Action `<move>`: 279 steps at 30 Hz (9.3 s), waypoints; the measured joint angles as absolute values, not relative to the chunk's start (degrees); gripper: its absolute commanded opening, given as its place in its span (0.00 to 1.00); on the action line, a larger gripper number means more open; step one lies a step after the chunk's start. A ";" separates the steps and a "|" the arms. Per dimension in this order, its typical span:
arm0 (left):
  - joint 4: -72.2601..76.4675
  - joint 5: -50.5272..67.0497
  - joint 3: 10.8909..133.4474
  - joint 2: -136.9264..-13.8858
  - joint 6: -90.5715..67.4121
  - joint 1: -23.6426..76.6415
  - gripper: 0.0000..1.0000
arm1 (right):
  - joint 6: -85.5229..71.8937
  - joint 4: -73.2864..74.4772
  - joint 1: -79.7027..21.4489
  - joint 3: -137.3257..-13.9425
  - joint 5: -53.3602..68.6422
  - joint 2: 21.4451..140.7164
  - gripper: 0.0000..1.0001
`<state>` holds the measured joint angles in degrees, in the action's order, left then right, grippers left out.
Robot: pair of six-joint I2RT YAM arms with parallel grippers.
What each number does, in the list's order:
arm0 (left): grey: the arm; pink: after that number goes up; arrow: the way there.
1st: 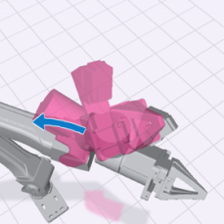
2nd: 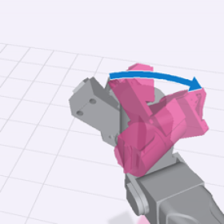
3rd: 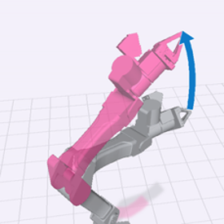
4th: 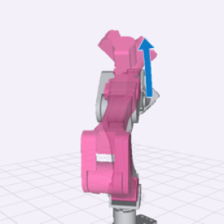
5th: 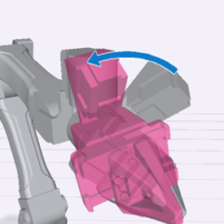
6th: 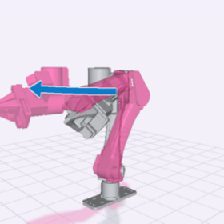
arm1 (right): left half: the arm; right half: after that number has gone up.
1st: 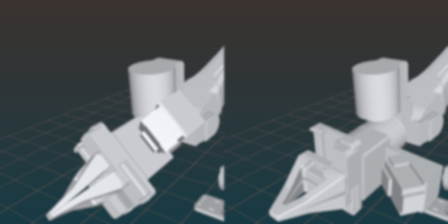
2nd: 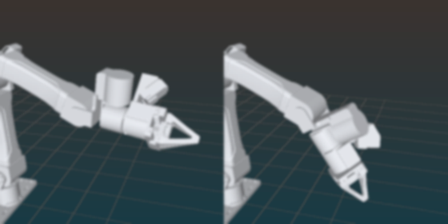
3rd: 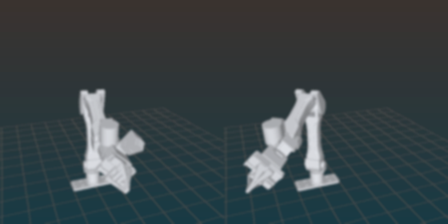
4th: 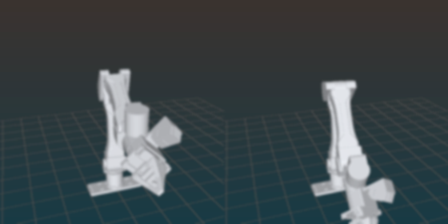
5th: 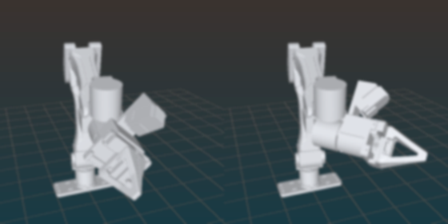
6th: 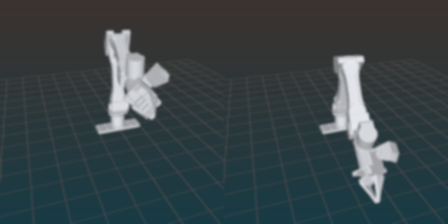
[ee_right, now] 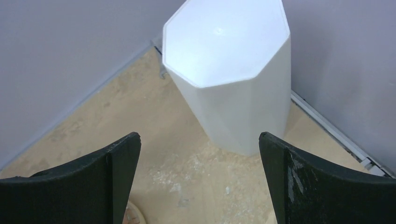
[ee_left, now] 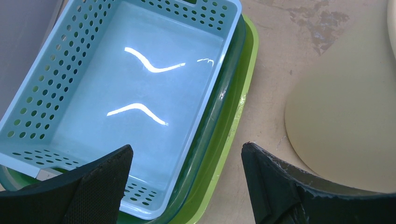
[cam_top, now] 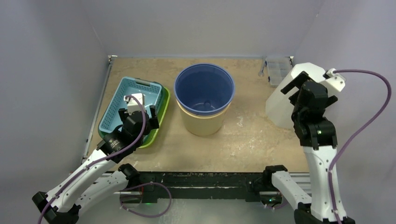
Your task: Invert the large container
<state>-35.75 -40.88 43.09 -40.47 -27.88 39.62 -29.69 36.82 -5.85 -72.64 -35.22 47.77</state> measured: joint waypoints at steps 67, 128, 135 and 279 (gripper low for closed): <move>-35.73 -39.40 43.29 -41.98 -27.81 39.51 0.86 | -26.24 22.94 10.44 -76.88 18.09 58.11 0.78; -18.44 -6.96 39.68 -35.42 -49.78 39.44 0.96 | -28.10 29.74 -22.76 -75.11 6.20 71.42 0.00; -8.95 -0.60 32.29 -36.84 -57.60 39.44 0.94 | -28.42 30.28 -22.48 -73.58 5.74 68.86 0.00; -15.97 -4.23 33.52 -29.61 -55.94 39.77 0.92 | -26.74 32.21 -21.45 -77.32 18.92 70.11 0.00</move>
